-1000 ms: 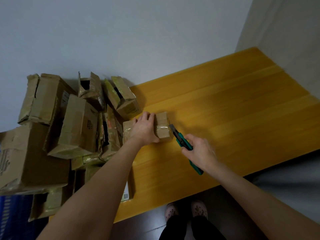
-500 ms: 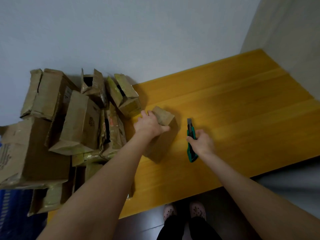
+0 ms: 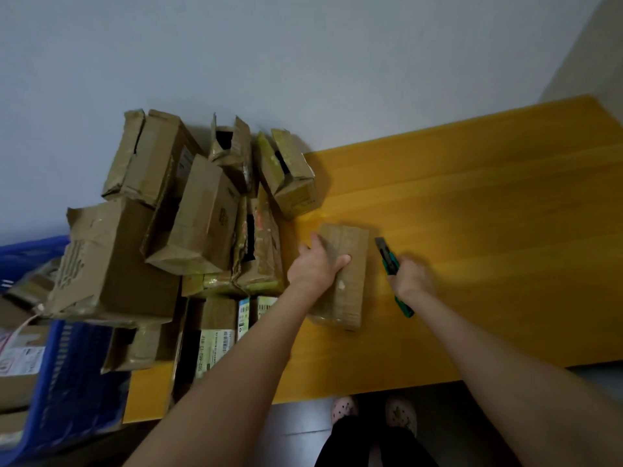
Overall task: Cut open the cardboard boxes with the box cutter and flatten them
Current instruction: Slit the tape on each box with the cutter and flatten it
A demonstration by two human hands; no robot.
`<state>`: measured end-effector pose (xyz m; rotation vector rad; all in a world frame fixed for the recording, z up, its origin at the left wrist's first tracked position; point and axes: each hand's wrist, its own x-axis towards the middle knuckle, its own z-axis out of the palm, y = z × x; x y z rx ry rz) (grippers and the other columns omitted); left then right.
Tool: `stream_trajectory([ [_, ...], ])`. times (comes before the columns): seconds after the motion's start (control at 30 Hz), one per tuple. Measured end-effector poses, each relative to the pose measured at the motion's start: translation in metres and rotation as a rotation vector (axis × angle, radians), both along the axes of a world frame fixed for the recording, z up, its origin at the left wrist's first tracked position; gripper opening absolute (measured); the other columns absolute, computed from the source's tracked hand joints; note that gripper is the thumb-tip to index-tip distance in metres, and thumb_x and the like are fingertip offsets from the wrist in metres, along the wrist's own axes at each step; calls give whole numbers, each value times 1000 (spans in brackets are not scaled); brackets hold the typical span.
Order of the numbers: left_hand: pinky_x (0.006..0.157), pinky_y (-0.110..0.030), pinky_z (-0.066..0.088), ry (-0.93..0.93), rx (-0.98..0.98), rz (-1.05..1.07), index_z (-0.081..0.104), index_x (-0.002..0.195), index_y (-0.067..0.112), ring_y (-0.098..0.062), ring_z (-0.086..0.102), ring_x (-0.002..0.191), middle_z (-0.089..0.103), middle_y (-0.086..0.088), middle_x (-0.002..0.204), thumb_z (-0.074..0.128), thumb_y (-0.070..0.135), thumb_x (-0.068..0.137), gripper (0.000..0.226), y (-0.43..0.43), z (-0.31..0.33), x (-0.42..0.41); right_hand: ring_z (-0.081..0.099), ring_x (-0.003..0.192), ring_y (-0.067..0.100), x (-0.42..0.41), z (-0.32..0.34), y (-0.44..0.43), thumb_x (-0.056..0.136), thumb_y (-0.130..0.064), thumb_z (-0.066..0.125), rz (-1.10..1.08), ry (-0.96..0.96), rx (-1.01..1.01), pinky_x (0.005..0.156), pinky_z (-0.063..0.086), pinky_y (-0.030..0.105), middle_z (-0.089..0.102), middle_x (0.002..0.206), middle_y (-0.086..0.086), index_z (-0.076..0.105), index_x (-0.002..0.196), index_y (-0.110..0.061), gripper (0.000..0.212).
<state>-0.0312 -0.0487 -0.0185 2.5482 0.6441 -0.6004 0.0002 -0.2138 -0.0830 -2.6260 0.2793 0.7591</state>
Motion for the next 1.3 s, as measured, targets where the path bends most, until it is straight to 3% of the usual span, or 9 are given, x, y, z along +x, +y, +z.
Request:
stream_trajectory([
  [0.17, 98, -47, 46, -55, -80, 30, 16, 153, 16, -35, 50, 124, 46, -16, 140, 39, 46, 101, 65, 9, -9, -13, 59, 106, 33, 3, 19, 2, 98, -36, 50, 16, -85, 117, 77, 51, 40, 61, 119, 13, 49, 132, -13, 41],
  [0.3, 89, -48, 54, -40, -339, 121, 23, 150, 18, -33, 55, 119, 50, -11, 138, 56, 43, 94, 70, 9, -5, -16, 58, 109, 30, -7, 39, 27, 91, -57, 49, 108, -83, 293, 87, 51, 40, 61, 123, 5, 48, 133, -17, 58],
  [0.43, 87, -48, 55, 25, -531, 242, 32, 144, 20, -31, 54, 118, 51, -8, 135, 70, 31, 87, 69, 6, -6, -22, 59, 108, 31, -14, 50, 42, 85, -65, 51, 115, -14, 198, 87, 51, 42, 59, 122, 9, 41, 134, -14, 71],
  [0.53, 80, -45, 57, 25, -416, 194, 39, 137, 15, -32, 55, 114, 52, -9, 129, 70, 30, 86, 61, 4, -9, -24, 60, 106, 30, -16, 58, 51, 82, -69, 53, 159, -2, 55, 80, 50, 37, 59, 120, 9, 46, 127, -10, 74],
  [0.63, 83, -44, 56, 2, -231, 123, 43, 130, 11, -31, 57, 111, 55, -11, 126, 68, 35, 85, 56, 6, -14, -24, 59, 104, 29, -18, 64, 59, 83, -66, 56, 193, 1, -35, 73, 46, 33, 57, 119, 10, 52, 119, -10, 66],
  [0.83, 87, -46, 55, -31, -238, 117, 43, 134, 14, -33, 56, 114, 57, -11, 127, 72, 35, 84, 61, 11, -19, -26, 58, 74, 26, -8, 76, 55, 88, -46, 55, 284, 41, 26, 64, 48, 30, 57, 78, 5, 47, 66, -15, 39],
  [0.97, 87, -48, 55, -38, -257, 113, 44, 134, 15, -33, 56, 115, 58, -10, 127, 73, 34, 84, 60, 13, -20, -28, 63, 66, 29, -5, 89, 48, 95, -39, 47, 312, 142, 131, 51, 46, 27, 56, 68, 8, 50, 67, -9, 41],
  [1.13, 94, -48, 51, -63, -346, 116, 39, 141, 17, -31, 54, 121, 56, -10, 134, 72, 30, 86, 65, 19, -19, -30, 59, 86, 22, -4, 86, 15, 99, -17, 41, 14, 230, 570, 77, 54, 36, 58, 85, 4, 56, 99, -9, 17],
  [1.3, 93, -44, 51, -65, -86, 2, 6, 154, 19, -32, 51, 125, 40, -10, 146, 69, 51, 82, 102, 0, -7, -28, 46, 61, 17, -12, 81, 19, 102, -13, 36, 57, 122, 483, 46, 38, 24, 47, 71, 5, 51, 88, -9, 21],
])
